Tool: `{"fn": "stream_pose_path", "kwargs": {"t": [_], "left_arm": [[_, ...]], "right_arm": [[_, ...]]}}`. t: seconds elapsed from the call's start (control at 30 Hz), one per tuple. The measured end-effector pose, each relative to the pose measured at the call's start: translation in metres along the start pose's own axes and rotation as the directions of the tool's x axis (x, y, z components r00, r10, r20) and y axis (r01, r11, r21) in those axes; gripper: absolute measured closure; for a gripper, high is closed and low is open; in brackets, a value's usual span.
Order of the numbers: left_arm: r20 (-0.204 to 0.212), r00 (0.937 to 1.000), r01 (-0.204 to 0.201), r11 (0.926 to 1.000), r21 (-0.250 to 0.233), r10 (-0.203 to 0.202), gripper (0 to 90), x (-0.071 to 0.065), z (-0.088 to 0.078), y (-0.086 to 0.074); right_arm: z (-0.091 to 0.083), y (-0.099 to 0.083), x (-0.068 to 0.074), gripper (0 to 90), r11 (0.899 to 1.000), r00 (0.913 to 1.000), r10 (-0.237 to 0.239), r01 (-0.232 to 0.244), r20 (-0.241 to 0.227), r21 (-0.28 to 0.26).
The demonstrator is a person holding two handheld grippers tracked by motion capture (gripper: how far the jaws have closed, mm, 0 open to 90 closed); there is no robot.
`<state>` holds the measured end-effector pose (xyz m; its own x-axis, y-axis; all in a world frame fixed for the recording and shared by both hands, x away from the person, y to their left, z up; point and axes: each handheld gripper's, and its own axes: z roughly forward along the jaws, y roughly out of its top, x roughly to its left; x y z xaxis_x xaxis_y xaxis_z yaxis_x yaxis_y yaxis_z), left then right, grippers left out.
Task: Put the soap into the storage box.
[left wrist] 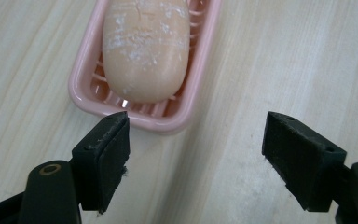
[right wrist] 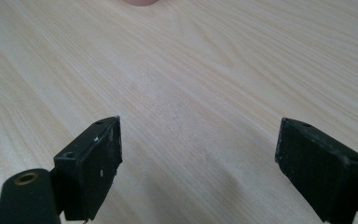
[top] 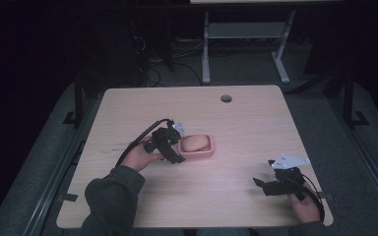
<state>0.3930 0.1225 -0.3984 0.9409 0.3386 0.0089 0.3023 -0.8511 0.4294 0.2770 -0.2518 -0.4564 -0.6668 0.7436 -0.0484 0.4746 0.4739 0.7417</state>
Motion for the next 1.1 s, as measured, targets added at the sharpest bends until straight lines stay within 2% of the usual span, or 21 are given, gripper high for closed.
{"fn": "stream_pose_path", "kwargs": {"t": [0.23,0.43,0.8,0.87,1.1], "left_arm": [[-0.003,1.0,0.0,0.9998,-0.017,0.0,23.2,-0.007,-0.003,-0.008],[-0.002,1.0,0.003,0.9998,-0.018,-0.004,23.2,-0.009,-0.005,-0.015],[-0.013,0.9998,-0.015,0.9998,-0.01,0.015,23.2,-0.018,-0.011,-0.03],[-0.007,1.0,0.0,0.9998,-0.021,0.0,23.2,-0.018,-0.011,-0.033],[0.002,1.0,0.01,0.9997,-0.02,-0.01,23.2,-0.021,-0.011,-0.043]], "right_arm": [[0.0,-0.001,-0.001,14.2,1.0,1.0,0.003,-0.003,0.002,0.002],[0.001,-0.001,-0.002,14.2,1.0,1.0,0.008,-0.008,0.006,0.002],[0.001,-0.002,-0.002,14.1,1.0,0.9998,0.013,-0.013,0.012,0.013],[0.002,-0.002,-0.002,14.1,1.0,0.9999,0.012,-0.012,0.012,0.013],[0.002,-0.002,-0.002,14.2,1.0,0.9998,0.016,-0.017,0.013,0.017]]}}
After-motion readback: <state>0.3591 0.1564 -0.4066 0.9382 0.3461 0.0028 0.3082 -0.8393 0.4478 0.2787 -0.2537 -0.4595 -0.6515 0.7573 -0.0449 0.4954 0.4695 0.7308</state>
